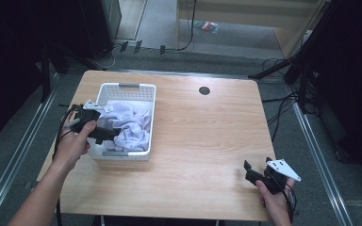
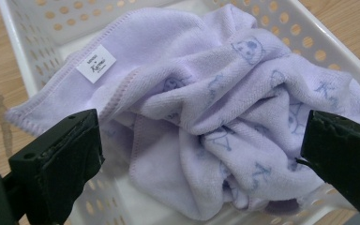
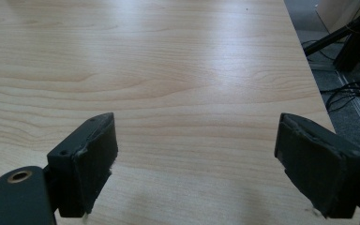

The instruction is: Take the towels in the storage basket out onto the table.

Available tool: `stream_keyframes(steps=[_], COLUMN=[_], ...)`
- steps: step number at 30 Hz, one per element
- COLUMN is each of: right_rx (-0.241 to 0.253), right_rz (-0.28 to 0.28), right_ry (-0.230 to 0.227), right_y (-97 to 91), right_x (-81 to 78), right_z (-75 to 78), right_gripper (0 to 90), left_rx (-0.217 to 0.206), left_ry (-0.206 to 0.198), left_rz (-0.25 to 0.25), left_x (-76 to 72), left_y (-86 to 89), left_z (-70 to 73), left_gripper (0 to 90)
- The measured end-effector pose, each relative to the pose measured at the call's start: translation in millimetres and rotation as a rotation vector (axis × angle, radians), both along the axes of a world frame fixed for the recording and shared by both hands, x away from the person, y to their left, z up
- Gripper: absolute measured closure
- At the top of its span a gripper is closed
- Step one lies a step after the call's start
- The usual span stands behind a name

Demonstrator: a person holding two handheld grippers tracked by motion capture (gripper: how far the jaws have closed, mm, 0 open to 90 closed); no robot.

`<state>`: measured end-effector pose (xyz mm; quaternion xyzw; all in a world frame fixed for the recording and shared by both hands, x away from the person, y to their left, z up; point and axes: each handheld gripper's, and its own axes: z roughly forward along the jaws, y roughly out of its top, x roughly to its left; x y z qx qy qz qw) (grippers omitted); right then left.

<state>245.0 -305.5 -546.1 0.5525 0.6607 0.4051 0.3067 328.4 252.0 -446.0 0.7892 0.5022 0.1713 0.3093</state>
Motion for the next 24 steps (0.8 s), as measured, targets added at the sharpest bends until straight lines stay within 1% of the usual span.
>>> stream_keyframes(steps=[1,2,3,5,6,7,8,9,10,11,12,13,14,15,16,18,19,20,21,22,23,24], right_rx=[0.001,0.001,0.001,-0.002,-0.002,-0.002,-0.002,-0.002,-0.002,-0.002,-0.003,-0.003,-0.004,-0.004,-0.006,-0.005,-0.004,-0.004,-0.004,-0.001,-0.001,-0.004], right_rz=[-0.001,-0.001,-0.001,0.0,0.001,0.001,0.0,0.0,0.0,0.0,-0.002,-0.002,-0.002,-0.002,-0.001,-0.001,-0.002,-0.003,-0.003,-0.002,-0.002,-0.001], right_ry=[-0.001,0.0,0.001,0.002,0.002,0.002,0.003,0.003,0.003,0.003,0.005,0.005,0.009,0.009,0.016,0.015,0.011,0.01,0.01,0.01,0.01,0.012], right_y=[0.0,-0.1,-0.1,0.0,0.0,0.0,-0.1,-0.1,-0.1,-0.1,0.0,0.0,0.2,0.2,0.3,0.5,0.3,-0.1,-0.1,-0.4,-0.4,-0.3], right_x=[0.0,0.0,0.2,0.4,0.3,0.3,0.4,0.4,0.5,0.5,0.7,0.7,1.2,1.2,1.6,1.5,1.2,1.0,1.0,1.3,1.3,1.3], right_z=[0.0,0.0,0.0,-0.1,-0.1,-0.1,-0.1,-0.1,-0.1,-0.1,-0.1,-0.1,-0.1,-0.1,-0.2,-0.2,-0.2,-0.2,-0.2,-0.2,-0.2,-0.2], right_gripper=[13.5,13.6,13.6,13.6,13.6,13.6,13.6,13.6,13.6,13.6,13.7,13.7,13.8,13.8,13.8,13.9,14.0,14.0,14.0,14.0,14.0,14.0], left_rx=[-0.003,-0.014,-0.014,-0.008,-0.011,-0.011,-0.01,-0.007,-0.007,-0.007,-0.003,-0.003,0.021,0.021,0.042,0.045,0.045,0.049,0.049,0.056,0.056,0.05], left_ry=[0.016,0.03,0.041,0.055,0.067,0.067,0.077,0.079,0.093,0.093,0.131,0.131,0.154,0.154,0.17,0.183,0.183,0.198,0.198,0.224,0.224,0.248], left_rz=[-0.005,-0.007,-0.015,-0.033,-0.036,-0.036,-0.036,-0.028,-0.015,-0.015,0.003,0.003,0.014,0.014,0.015,0.029,0.029,0.038,0.038,0.057,0.057,0.061], left_x=[3.4,4.6,5.9,7.9,10.0,10.0,12.7,14.5,18.6,18.6,24.9,24.9,29.0,29.0,32.8,36.8,36.8,40.1,40.1,44.2,44.2,47.2], left_y=[-2.1,-4.4,-6.7,-10.6,-12.6,-12.6,-14.0,-15.1,-17.3,-17.3,-21.2,-21.2,-27.3,-27.3,-34.2,-40.3,-40.3,-43.4,-43.4,-44.5,-44.5,-44.0], left_z=[-0.1,-0.2,0.1,1.2,1.7,1.7,1.7,1.5,1.3,1.3,0.1,0.1,-0.9,-0.9,-0.5,0.0,0.0,-0.6,-0.6,-2.1,-2.1,-3.8], left_gripper=[0.0,0.0,0.0,0.0,0.0,0.0,0.0,0.0,0.0,0.0,0.0,0.0,0.0,0.0,0.0,0.0,0.0,0.0,0.0,0.0,0.0,0.0])
